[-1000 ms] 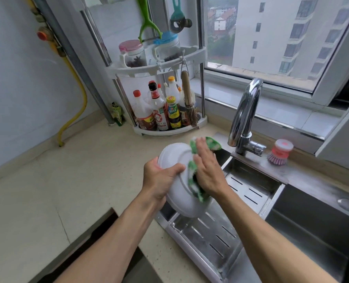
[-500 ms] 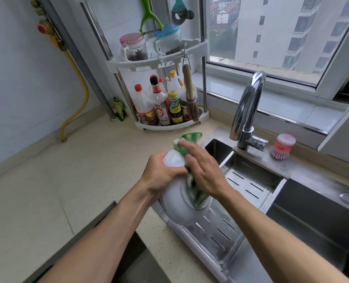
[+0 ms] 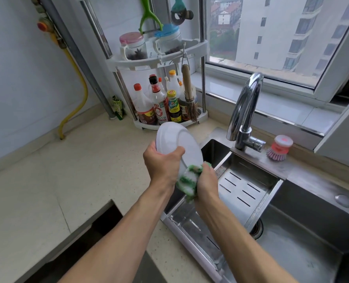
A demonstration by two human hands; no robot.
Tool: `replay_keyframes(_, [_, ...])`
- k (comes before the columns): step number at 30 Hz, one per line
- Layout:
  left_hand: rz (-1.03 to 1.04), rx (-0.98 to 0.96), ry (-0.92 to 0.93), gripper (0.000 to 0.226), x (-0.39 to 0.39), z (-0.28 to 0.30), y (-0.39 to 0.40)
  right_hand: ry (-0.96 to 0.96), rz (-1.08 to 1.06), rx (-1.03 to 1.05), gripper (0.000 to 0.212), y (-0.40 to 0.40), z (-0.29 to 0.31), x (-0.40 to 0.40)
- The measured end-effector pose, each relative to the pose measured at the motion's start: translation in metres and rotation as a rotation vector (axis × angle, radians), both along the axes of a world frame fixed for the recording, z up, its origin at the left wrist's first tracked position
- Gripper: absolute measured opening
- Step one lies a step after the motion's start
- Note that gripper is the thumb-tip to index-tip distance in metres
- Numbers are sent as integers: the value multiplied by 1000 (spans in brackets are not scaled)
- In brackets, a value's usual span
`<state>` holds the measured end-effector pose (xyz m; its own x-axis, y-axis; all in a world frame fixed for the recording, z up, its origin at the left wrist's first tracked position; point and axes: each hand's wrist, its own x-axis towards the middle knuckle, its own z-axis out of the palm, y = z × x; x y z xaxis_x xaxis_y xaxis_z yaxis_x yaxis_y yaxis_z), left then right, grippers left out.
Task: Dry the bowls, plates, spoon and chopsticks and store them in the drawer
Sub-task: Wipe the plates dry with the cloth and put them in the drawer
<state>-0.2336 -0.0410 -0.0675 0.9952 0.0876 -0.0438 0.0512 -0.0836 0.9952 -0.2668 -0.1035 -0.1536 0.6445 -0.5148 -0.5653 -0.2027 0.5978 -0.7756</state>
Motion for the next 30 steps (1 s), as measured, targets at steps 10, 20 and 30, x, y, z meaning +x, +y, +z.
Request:
replay_keyframes(10, [-193, -69, 158, 46, 11, -10, 57, -263, 243, 485, 35, -48, -4, -11])
replay_keyframes(20, [-255, 159, 428, 44, 11, -37, 68, -281, 419, -781, 19, -21, 14, -5])
replay_keyframes(30, [77, 98, 340, 48, -2, -38, 107, -439, 1223, -1178, 44, 32, 14, -27])
